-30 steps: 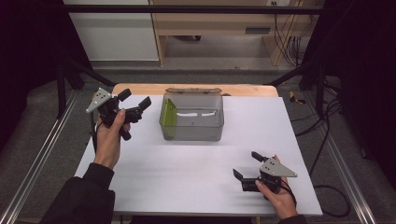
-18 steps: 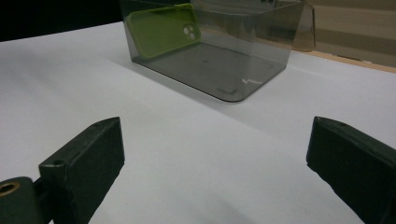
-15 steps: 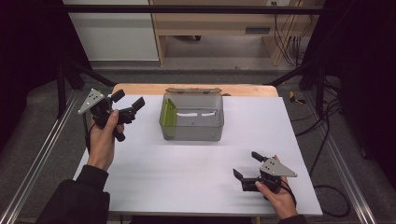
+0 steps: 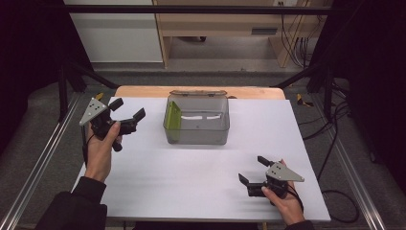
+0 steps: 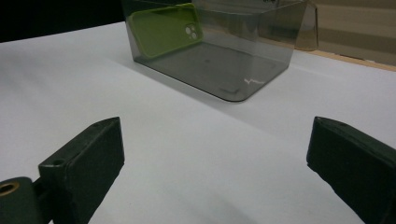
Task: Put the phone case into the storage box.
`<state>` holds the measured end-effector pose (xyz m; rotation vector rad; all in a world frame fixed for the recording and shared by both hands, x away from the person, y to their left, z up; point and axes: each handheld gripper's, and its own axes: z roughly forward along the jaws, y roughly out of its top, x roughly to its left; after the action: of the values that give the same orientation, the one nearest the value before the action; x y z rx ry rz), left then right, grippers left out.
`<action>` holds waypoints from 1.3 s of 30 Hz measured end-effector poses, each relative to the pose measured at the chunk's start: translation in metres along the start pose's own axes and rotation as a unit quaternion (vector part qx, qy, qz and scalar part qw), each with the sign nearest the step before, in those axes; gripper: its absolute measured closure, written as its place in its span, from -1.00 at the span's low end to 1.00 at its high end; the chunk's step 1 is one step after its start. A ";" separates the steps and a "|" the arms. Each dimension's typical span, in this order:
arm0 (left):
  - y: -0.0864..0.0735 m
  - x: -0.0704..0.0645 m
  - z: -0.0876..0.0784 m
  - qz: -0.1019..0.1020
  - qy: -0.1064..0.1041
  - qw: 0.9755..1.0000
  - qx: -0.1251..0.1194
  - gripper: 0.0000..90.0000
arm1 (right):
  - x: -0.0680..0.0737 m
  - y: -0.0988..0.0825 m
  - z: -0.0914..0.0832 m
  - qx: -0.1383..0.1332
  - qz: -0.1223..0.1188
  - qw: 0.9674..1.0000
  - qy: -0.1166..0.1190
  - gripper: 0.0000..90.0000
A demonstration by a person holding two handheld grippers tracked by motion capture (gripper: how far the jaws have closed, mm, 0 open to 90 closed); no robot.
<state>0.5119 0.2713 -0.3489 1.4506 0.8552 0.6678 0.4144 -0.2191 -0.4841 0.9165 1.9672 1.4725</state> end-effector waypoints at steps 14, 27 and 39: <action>-0.012 -0.014 -0.010 0.029 -0.014 0.999 0.015 -0.99 | 0.000 0.000 0.000 -0.001 0.002 1.000 0.004 -0.90; -0.021 -0.025 -0.015 0.037 -0.017 0.999 0.018 -0.99 | 0.000 0.000 0.000 0.002 0.000 1.000 0.001 -0.90; -0.036 -0.029 -0.018 0.033 -0.027 0.999 0.024 -0.99 | 0.001 0.000 0.001 0.006 -0.003 1.000 -0.001 -0.90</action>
<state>0.4766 0.2560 -0.3809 1.5394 0.7889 0.6595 0.4147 -0.2173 -0.4849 0.9159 1.9768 1.4578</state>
